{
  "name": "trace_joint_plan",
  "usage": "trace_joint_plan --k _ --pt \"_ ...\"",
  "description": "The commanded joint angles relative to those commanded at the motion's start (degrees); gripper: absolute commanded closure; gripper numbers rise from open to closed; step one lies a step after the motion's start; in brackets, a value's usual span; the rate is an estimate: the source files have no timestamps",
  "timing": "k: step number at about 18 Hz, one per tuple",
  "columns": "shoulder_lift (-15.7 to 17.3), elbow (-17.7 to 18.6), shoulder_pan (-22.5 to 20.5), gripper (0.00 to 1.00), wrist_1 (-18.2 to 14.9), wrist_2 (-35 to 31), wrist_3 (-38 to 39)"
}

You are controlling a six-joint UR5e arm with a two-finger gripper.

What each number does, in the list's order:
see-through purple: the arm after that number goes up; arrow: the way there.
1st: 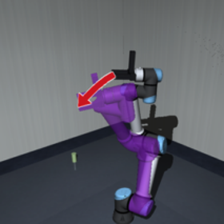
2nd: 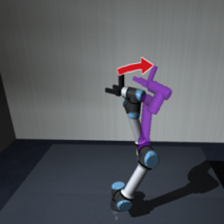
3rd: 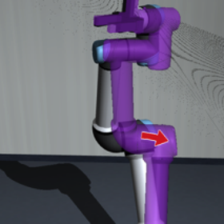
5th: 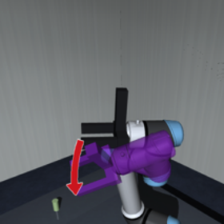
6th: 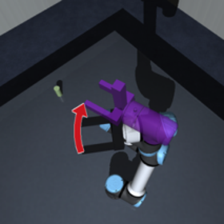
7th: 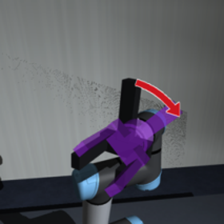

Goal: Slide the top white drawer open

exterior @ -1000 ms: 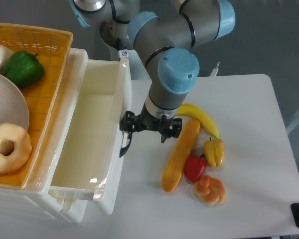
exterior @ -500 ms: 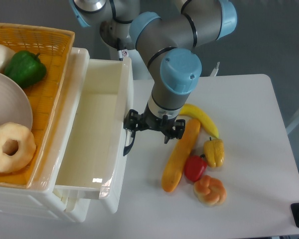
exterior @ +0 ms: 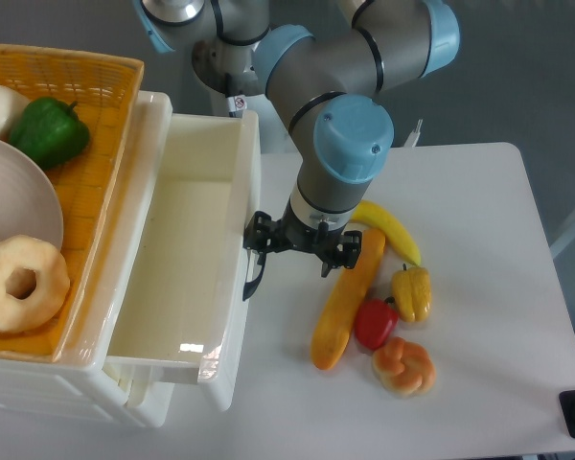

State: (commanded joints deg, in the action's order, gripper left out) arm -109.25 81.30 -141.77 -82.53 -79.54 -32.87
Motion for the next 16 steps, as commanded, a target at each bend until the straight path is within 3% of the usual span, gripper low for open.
trace_joint_plan --k 16 --pt "-0.44 -0.27 -1.58 0.0 -0.09 1.23 0.17"
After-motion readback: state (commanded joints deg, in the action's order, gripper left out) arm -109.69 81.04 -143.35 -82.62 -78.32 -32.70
